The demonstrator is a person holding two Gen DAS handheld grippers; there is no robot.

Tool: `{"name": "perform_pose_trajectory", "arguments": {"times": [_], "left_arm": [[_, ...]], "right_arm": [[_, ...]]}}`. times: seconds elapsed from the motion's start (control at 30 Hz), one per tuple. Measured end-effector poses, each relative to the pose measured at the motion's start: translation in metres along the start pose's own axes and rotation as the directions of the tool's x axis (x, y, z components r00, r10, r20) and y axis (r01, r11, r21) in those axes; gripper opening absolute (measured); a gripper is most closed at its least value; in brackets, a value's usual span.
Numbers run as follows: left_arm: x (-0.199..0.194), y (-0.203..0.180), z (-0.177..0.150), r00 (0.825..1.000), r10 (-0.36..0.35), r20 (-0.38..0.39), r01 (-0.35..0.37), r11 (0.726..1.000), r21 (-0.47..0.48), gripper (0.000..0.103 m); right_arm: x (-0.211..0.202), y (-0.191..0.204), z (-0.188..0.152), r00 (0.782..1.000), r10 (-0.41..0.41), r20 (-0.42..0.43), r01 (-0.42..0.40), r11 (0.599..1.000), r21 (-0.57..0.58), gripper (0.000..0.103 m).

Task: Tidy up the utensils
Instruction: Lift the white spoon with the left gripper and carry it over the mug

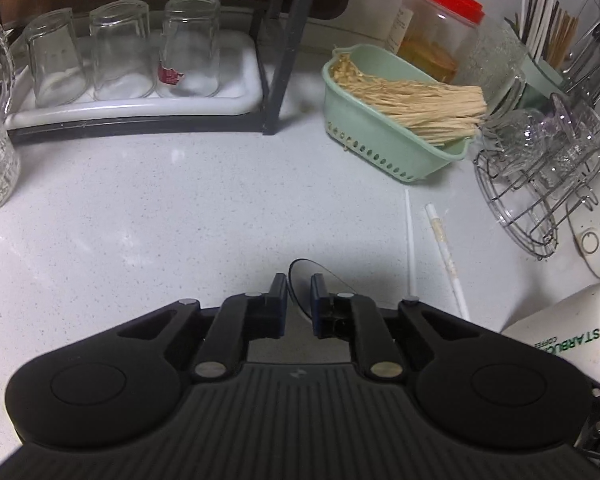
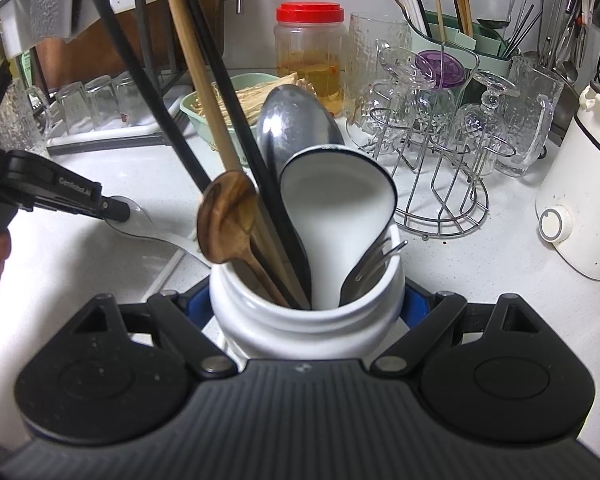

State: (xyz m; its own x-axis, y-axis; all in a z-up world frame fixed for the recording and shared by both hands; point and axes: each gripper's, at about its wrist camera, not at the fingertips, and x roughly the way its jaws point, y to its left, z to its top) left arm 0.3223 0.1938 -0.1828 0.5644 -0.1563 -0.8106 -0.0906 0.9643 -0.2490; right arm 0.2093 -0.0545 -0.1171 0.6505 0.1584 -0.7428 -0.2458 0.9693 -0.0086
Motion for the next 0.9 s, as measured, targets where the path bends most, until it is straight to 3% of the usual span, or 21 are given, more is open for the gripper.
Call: {"name": "perform_pose_trajectory", "arguments": {"times": [0.23,0.6,0.9], "left_arm": [[-0.019,-0.013,0.002,1.0,0.008,0.019,-0.009,0.999,0.034,0.009],[-0.069,-0.044,0.003,0.993,0.068,0.092,-0.082,0.984,0.158,0.006],[-0.111,-0.056,0.008,0.986,0.079,0.149,-0.104,0.981,0.165,0.006]], "right_arm": [[-0.001,0.001,-0.002,1.0,-0.01,0.012,0.01,1.0,0.002,0.091],[0.0,0.011,-0.003,0.999,0.015,0.042,-0.014,1.0,-0.023,0.091],[0.004,0.015,-0.001,0.998,0.04,0.058,-0.037,0.998,-0.047,0.091]]}}
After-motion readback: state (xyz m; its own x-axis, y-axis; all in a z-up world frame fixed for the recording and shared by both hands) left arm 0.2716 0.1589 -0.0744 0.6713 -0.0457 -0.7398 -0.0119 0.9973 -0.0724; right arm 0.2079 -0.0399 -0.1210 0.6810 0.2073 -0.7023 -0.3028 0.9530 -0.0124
